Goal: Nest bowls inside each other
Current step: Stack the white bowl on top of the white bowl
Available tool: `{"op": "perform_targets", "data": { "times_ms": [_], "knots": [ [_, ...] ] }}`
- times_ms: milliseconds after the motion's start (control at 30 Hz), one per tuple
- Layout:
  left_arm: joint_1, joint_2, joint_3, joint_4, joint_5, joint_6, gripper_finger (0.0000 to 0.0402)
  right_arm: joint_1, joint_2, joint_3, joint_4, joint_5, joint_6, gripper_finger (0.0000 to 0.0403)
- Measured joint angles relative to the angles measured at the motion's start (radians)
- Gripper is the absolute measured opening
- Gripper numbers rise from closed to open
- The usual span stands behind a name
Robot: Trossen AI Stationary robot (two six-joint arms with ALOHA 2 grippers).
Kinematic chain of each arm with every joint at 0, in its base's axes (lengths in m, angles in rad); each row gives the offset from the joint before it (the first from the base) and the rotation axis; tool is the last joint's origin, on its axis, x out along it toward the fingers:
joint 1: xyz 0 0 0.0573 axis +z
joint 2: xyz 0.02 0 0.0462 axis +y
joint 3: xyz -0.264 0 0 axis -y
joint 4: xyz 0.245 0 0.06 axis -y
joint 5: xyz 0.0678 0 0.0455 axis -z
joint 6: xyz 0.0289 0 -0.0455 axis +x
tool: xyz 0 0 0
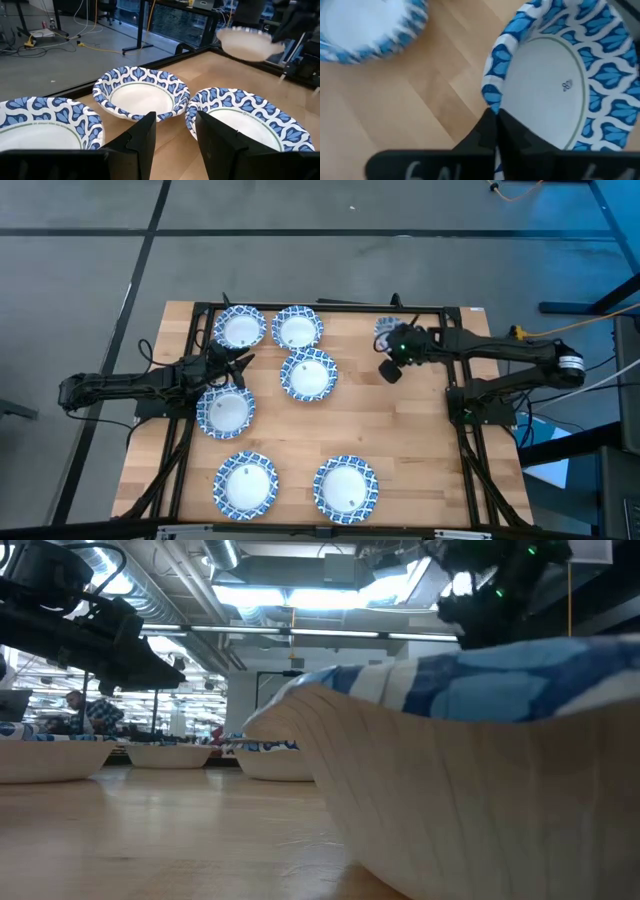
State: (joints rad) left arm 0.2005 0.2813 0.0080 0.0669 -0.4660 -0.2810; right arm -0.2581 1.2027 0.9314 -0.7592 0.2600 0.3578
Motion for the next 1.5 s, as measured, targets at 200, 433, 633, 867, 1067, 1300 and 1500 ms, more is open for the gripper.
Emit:
{"op": "perform_targets", "data": {
  "times_ms": [200,433,633,867,1067,1300,1500],
  "knots": [
    [0.000,0.000,0.000,0.000,-0.002,0.000,0.0133,0.028,0.134,0.198,-0.028,-0.027,-0.142,0.0004],
    [0.000,0.000,0.000,0.000,-0.003,0.000,0.0133,0.082,0.327,0.420,-0.031,-0.131,-0.280,0.0004],
    [0.000,0.000,0.000,0.000,-0.012,0.003,0.0133,0.140,0.487,0.590,-0.080,-0.157,-0.363,0.0004],
    [0.000,0.000,0.000,0.001,-0.019,0.003,0.0133,0.203,0.632,0.700,-0.104,-0.194,-0.420,0.0004],
    [0.000,0.000,0.000,0.001,-0.019,0.003,0.0133,0.232,0.708,0.719,-0.087,-0.229,-0.437,0.0004],
    [0.000,0.000,0.000,0.001,-0.019,0.003,0.0133,0.233,0.779,0.719,-0.056,-0.229,-0.441,0.0008],
    [0.000,0.000,0.000,0.001,-0.019,0.002,0.0133,0.233,0.789,0.719,-0.051,-0.231,-0.446,0.0045]
  ]
}}
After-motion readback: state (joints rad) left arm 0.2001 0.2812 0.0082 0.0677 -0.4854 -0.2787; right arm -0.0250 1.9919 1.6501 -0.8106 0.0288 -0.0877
